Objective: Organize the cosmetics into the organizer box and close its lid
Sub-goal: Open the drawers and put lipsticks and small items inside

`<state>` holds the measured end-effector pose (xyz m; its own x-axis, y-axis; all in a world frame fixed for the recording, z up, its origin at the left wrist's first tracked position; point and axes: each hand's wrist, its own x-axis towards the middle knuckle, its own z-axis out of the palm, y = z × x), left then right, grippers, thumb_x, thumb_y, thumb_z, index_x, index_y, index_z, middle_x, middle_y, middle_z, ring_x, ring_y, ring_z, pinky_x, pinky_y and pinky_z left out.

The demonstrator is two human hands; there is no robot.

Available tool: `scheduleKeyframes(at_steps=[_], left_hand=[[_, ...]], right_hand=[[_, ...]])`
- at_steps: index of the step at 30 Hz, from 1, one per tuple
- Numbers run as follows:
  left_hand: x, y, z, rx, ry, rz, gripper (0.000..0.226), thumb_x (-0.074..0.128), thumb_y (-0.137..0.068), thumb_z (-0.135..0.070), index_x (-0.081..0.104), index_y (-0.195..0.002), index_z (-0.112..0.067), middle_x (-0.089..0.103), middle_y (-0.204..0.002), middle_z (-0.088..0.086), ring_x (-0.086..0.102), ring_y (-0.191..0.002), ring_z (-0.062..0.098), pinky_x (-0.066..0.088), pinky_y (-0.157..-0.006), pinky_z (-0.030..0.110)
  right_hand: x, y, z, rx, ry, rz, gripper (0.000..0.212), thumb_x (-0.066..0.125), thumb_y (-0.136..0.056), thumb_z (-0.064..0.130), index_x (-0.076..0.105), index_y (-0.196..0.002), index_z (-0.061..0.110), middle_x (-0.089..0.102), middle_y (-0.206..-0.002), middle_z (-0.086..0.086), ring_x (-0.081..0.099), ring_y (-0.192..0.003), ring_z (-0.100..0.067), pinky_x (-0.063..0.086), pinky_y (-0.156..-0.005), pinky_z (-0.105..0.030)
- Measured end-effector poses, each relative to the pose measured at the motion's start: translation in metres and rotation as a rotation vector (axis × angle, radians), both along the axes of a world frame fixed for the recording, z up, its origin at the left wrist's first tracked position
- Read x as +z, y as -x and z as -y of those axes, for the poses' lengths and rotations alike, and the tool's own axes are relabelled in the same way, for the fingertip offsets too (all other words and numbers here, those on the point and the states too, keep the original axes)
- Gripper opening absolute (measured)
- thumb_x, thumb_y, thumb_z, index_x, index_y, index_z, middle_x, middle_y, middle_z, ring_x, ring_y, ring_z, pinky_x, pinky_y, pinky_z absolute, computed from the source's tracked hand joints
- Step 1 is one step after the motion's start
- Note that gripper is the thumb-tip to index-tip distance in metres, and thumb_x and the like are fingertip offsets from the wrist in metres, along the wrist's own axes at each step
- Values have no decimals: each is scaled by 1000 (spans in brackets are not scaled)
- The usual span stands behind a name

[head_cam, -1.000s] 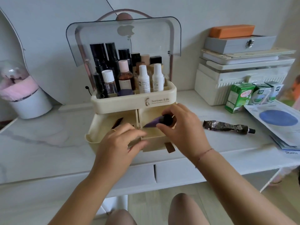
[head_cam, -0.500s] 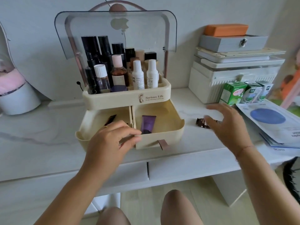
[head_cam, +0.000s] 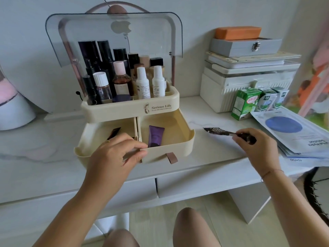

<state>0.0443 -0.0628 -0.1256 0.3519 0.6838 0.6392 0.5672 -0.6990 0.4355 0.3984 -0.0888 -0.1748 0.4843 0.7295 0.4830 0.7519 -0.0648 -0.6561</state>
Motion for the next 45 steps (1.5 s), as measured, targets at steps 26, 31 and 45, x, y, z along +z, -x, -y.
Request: scheduleKeyframes(at_steps=[26,31,45], left_hand=[[-2,1,-1,63,-151,-51,30,58,-81,-38,71,-97,-17,62,-94,-4,60,-86,18,51,-73,42],[-15,27,10,351,-189,91,79,64,-69,-53,42,-136,-17,27,-146,6,25,-138,23,27,-110,45],[-34,52,-31,250,546,532,76,71,-67,-52,39,-132,-29,61,-115,-9,57,-104,6,43,-74,20]], right_hand=[[72,152,-14,366,256,508,35,29,-98,42,61,-106,31,51,-113,9,40,-109,-16,20,-85,-28],[51,144,9,428,7,223,63,42,-81,69,40,-134,36,32,-143,12,26,-133,-6,15,-107,-27],[20,135,-40,615,30,-405,65,73,-76,40,44,-133,29,59,-122,18,53,-118,3,42,-96,-17]])
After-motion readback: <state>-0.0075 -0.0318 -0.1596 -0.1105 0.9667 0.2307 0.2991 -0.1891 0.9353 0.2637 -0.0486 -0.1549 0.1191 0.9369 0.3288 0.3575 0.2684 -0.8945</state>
